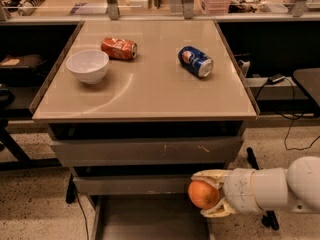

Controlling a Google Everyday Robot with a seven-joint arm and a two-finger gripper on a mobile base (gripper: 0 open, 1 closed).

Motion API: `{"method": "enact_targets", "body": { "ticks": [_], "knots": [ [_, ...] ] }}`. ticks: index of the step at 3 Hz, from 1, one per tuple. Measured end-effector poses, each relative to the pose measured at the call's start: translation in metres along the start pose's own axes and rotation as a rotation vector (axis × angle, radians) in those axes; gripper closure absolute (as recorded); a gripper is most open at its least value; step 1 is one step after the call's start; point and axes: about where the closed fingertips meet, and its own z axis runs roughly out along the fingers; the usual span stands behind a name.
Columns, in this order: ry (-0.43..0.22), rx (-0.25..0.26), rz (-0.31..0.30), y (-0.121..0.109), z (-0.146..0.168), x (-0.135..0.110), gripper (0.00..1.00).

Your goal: Pick orange from bottom drawer and place on counter

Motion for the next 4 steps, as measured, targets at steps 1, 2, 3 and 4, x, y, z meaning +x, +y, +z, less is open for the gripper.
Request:
{"method": "enact_targets", "body": {
  "ticks": [1,2,3,4],
  "knots": [
    [0.012,-0.014,-0.059,-0.049,-0.043,-0.036,1.00],
    [-0.019,-0.039,-0.054,-0.104,-0.072,-0.050,1.00],
    [-0.060,-0.031,-0.040,-0.169,-0.091,-0.063,1.00],
    [-0.090,0.028,-0.065,-0.236,-0.109,-0.089,1.00]
  ]
}}
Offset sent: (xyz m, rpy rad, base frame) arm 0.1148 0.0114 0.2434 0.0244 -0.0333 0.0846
